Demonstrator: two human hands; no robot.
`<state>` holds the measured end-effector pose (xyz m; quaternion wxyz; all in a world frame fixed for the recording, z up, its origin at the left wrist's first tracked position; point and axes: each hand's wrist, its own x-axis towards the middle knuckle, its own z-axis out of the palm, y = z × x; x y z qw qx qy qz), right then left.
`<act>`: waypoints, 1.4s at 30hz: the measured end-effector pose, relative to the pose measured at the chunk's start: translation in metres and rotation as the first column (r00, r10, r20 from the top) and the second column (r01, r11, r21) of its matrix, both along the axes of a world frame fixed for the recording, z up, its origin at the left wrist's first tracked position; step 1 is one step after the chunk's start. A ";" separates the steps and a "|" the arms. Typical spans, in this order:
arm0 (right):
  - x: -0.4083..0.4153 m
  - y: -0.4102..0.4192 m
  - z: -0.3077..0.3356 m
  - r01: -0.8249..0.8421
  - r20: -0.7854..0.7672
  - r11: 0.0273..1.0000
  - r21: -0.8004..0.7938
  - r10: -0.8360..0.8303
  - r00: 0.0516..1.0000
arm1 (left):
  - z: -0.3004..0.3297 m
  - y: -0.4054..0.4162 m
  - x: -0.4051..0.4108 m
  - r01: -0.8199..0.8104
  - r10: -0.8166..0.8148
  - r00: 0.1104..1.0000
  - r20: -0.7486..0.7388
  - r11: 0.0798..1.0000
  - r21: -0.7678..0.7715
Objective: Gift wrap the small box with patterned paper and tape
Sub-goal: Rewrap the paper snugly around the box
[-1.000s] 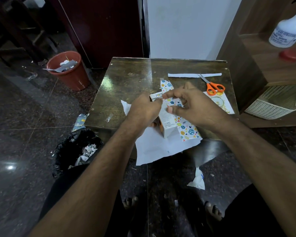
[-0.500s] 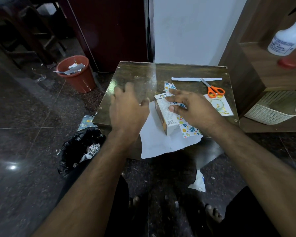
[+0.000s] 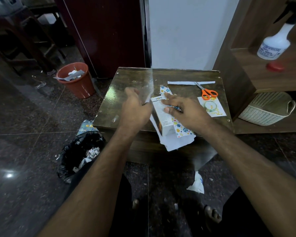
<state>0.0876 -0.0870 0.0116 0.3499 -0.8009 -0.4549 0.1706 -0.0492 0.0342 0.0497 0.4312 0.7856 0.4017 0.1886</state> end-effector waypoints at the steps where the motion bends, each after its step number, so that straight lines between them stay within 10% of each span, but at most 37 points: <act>1: -0.001 0.001 -0.001 -0.013 0.004 1.000 0.001 0.013 1.000 | -0.001 -0.003 0.005 0.011 -0.011 0.999 0.034 1.000 0.005; 17: 0.003 0.003 -0.005 0.037 0.006 0.999 -0.031 -0.037 0.999 | -0.008 -0.013 0.040 -0.091 0.069 0.989 0.133 0.982 0.166; 36: 0.006 -0.006 0.005 -0.069 -0.058 0.990 -0.125 0.062 0.996 | -0.026 0.008 0.047 0.102 -0.070 0.961 0.268 0.989 -0.108; 42: 0.010 -0.001 -0.007 -0.004 -0.333 0.997 0.077 0.029 0.942 | -0.027 0.009 0.046 0.116 -0.090 0.957 0.277 0.990 -0.080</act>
